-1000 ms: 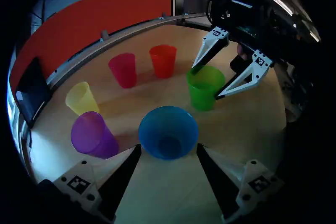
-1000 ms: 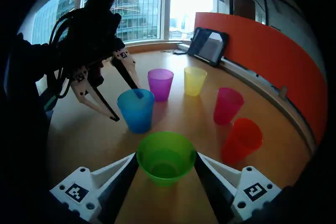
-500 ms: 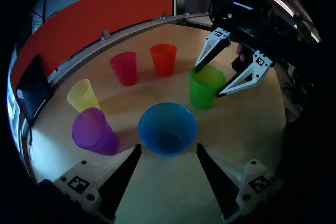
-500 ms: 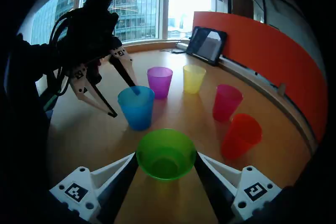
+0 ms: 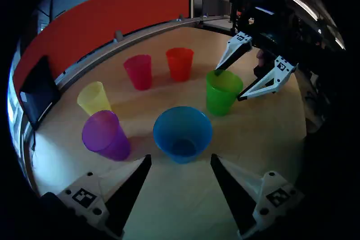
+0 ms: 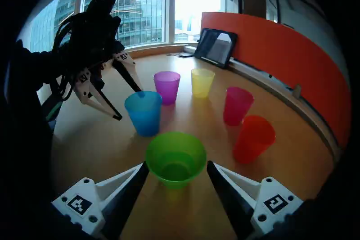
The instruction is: Pour water
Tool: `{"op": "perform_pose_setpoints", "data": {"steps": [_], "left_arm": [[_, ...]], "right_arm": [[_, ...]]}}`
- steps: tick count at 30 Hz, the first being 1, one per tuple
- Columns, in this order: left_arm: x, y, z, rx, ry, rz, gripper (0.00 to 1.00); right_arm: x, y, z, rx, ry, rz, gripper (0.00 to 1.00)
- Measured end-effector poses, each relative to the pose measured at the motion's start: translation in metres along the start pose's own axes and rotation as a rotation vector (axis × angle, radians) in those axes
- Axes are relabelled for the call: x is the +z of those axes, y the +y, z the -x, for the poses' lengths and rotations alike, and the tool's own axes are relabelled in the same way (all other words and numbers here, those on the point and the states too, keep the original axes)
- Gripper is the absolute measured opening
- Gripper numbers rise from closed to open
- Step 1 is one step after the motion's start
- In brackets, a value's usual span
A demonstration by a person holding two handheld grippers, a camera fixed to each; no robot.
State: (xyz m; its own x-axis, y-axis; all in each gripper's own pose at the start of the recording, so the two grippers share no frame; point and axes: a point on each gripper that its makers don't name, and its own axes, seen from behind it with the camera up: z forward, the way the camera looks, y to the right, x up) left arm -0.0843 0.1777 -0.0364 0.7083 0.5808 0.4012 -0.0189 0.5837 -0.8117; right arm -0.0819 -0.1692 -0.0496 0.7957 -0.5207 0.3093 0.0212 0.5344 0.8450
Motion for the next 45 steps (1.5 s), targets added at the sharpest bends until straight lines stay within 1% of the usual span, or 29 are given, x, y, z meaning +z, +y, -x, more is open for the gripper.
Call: {"op": "perform_pose_setpoints", "data": {"steps": [6, 13, 20, 27, 33, 39, 45], "left_arm": [[-0.009, -0.005, 0.006, -0.027, 0.007, -0.021, 0.98], [-0.022, -0.013, 0.013, -0.050, 0.023, -0.066, 0.98], [-0.032, -0.017, 0.019, -0.098, 0.052, -0.098, 0.98], [-0.042, -0.024, 0.023, -0.141, 0.076, -0.140, 0.98], [-0.053, -0.036, 0.026, -0.171, 0.105, -0.197, 0.98], [-0.060, -0.049, 0.032, -0.200, 0.132, -0.275, 0.98], [-0.070, -0.063, 0.030, -0.234, 0.185, -0.346, 0.98]], "right_arm": [[-0.014, 0.002, 0.007, 0.016, 0.001, 0.026, 1.00], [-0.031, 0.005, 0.011, 0.033, 0.015, 0.070, 1.00], [-0.046, 0.008, 0.015, 0.058, 0.036, 0.119, 1.00], [-0.056, 0.011, 0.013, 0.087, 0.073, 0.166, 1.00], [-0.062, 0.021, 0.012, 0.123, 0.097, 0.226, 1.00], [-0.071, 0.038, 0.008, 0.162, 0.127, 0.317, 1.00], [-0.077, 0.046, 0.003, 0.193, 0.160, 0.385, 1.00]]}}
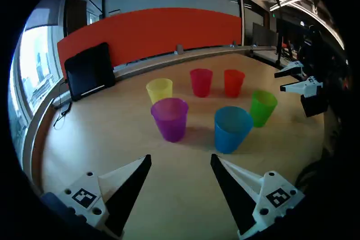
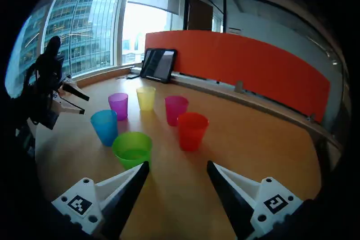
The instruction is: Pour water
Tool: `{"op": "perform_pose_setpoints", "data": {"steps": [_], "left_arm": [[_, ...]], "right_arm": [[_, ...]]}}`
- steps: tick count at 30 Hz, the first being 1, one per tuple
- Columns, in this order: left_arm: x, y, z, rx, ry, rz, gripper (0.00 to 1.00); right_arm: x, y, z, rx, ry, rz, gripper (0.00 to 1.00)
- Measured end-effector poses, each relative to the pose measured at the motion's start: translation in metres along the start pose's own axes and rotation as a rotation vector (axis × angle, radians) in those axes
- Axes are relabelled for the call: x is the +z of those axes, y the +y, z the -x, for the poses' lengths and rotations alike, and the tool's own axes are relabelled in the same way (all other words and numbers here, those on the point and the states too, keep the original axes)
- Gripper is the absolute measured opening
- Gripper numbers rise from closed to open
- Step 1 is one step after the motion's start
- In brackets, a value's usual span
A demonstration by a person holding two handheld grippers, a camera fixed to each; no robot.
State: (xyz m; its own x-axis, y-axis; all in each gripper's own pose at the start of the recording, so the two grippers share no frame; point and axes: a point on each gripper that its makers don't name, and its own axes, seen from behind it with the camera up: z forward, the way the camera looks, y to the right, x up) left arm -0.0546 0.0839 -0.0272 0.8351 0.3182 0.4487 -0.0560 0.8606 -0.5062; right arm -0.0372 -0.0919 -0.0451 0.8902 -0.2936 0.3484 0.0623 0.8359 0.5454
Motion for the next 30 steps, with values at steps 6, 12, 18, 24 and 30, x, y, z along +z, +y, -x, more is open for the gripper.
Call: {"op": "perform_pose_setpoints", "data": {"steps": [6, 12, 18, 24, 30], "left_arm": [[-0.005, -0.014, -0.011, -0.038, 0.068, -0.060, 0.98], [-0.013, -0.029, -0.024, -0.078, 0.152, -0.127, 0.98], [-0.023, -0.041, -0.043, -0.087, 0.249, -0.197, 0.98], [-0.035, -0.051, -0.063, -0.085, 0.347, -0.279, 0.98], [-0.049, -0.059, -0.077, -0.099, 0.433, -0.351, 0.98]], "right_arm": [[-0.002, 0.015, -0.013, 0.045, 0.055, 0.080, 1.00], [-0.003, 0.031, -0.025, 0.076, 0.118, 0.173, 1.00], [-0.007, 0.048, -0.037, 0.123, 0.191, 0.266, 1.00], [-0.019, 0.071, -0.043, 0.153, 0.260, 0.392, 1.00], [-0.033, 0.085, -0.053, 0.183, 0.333, 0.476, 1.00]]}}
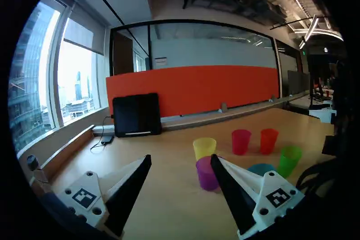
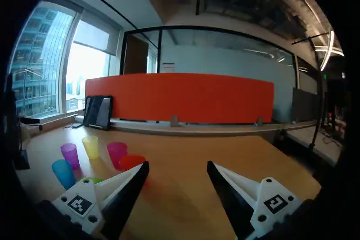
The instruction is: Pour water
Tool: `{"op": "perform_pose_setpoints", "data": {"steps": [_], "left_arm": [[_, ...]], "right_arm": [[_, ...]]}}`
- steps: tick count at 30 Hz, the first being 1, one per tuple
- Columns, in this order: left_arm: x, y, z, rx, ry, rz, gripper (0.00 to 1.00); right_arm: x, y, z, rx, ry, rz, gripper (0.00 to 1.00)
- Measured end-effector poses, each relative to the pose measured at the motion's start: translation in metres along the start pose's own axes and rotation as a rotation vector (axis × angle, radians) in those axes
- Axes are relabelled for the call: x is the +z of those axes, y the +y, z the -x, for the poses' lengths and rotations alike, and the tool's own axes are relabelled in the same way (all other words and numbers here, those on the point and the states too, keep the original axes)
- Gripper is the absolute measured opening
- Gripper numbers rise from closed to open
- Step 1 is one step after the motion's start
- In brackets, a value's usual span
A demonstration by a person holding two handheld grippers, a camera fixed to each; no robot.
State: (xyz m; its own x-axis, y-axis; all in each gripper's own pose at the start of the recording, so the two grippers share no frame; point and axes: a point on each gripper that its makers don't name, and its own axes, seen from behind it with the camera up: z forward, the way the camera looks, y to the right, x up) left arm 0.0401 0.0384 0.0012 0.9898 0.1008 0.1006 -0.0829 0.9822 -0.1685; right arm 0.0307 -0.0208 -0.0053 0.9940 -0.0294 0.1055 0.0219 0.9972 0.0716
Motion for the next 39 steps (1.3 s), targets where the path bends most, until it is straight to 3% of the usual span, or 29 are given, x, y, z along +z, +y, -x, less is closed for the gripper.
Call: {"op": "perform_pose_setpoints", "data": {"steps": [8, 17, 39], "left_arm": [[-0.006, -0.009, -0.013, -0.017, 0.077, -0.073, 0.98], [-0.007, -0.020, -0.008, 0.004, 0.105, -0.140, 0.98], [-0.006, -0.021, 0.003, -0.028, 0.152, -0.171, 0.98]], "right_arm": [[-0.008, 0.011, -0.019, 0.005, 0.087, 0.068, 1.00], [-0.010, 0.012, -0.020, 0.038, 0.104, 0.080, 1.00], [-0.013, 0.002, -0.037, 0.031, 0.142, 0.078, 0.99]]}}
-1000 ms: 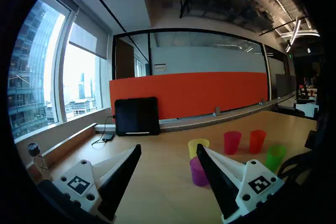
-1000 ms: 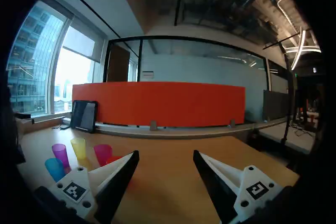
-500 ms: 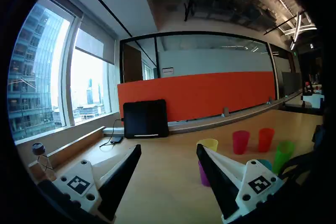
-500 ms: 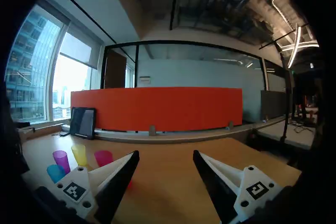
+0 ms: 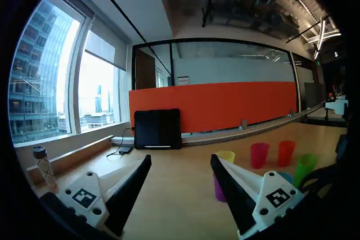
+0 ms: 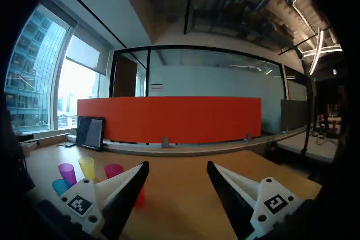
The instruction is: Pour water
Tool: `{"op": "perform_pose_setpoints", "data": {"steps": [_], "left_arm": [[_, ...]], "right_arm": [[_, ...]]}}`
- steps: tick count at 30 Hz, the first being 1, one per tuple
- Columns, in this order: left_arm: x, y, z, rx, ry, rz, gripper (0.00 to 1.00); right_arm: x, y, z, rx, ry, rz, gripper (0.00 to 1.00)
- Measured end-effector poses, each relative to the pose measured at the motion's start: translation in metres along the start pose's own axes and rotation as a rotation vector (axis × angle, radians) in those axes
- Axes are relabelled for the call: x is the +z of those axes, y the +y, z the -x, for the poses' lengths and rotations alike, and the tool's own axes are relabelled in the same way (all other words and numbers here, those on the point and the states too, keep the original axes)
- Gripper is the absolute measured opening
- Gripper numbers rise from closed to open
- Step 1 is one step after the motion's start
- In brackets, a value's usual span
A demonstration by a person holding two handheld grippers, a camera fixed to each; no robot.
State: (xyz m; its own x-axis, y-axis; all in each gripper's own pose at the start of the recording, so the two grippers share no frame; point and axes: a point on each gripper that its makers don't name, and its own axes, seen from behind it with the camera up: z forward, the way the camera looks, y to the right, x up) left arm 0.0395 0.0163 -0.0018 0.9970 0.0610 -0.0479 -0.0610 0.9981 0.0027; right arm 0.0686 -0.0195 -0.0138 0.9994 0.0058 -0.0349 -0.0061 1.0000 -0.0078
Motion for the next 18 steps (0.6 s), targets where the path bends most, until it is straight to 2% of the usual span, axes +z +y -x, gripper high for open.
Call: {"op": "perform_pose_setpoints", "data": {"steps": [11, 18], "left_arm": [[-0.004, 0.002, 0.014, -0.029, -0.002, 0.013, 0.98], [-0.006, -0.002, 0.023, -0.051, -0.007, 0.016, 0.98]], "right_arm": [[0.000, -0.005, 0.005, 0.005, -0.016, -0.006, 1.00], [0.000, -0.009, 0.001, 0.009, -0.006, -0.009, 1.00]]}}
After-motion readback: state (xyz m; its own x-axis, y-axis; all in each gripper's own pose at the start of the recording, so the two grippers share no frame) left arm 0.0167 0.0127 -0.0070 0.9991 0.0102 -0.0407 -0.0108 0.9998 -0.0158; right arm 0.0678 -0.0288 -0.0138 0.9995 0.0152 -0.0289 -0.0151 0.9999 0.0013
